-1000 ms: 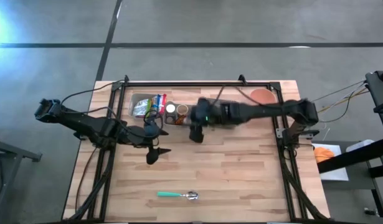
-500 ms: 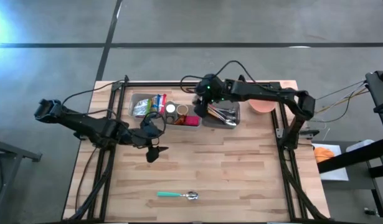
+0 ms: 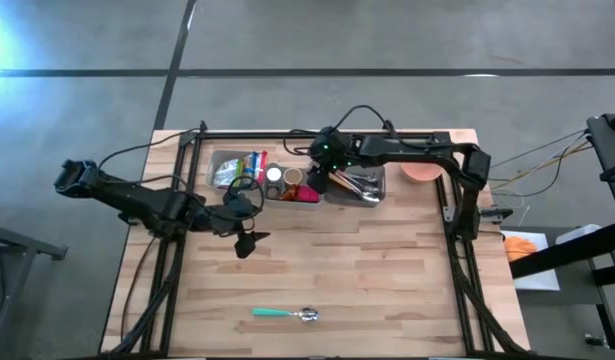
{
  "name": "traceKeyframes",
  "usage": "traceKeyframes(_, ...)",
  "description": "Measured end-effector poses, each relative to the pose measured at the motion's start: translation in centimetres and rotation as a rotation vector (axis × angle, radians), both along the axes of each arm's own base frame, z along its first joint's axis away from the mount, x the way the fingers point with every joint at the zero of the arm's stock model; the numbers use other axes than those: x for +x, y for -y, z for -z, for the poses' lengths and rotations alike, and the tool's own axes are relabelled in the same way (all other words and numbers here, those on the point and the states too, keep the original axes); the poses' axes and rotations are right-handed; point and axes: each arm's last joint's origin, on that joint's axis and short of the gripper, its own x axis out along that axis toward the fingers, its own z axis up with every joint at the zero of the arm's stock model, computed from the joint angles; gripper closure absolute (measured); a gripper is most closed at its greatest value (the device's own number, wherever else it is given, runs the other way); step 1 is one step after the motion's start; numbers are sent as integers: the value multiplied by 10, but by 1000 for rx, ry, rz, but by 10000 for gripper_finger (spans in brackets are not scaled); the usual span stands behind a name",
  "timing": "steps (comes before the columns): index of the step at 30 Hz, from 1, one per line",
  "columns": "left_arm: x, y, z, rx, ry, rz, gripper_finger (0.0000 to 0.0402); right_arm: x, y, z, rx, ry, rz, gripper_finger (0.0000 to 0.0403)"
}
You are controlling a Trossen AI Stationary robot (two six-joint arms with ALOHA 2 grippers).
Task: Pick & Place Food Item
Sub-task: Put the brown seasoning bottle into the right gray bin
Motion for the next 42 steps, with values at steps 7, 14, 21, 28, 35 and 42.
traceKeyframes(7, 0, 0, 0, 2, -5, 1, 32, -1, -1, 6, 10, 0, 8, 229)
traceKeyframes(14, 0, 0, 0, 4, -6, 2, 32, -1, -3, 14, 60, 7, -48, 229)
traceKeyframes(21, -2, -1, 8, 11, -23, -4, 32, 7, 4, 36, 121, -50, -99, 229)
traceKeyframes(28, -3, -2, 12, 10, -29, -15, 32, 14, 10, 40, 131, -70, -98, 229)
traceKeyframes(35, -3, -2, 12, 15, -30, -12, 32, 13, 12, 40, 139, -78, -89, 229)
traceKeyframes(42, -3, -2, 12, 16, -30, -11, 32, 12, 12, 40, 140, -82, -91, 229)
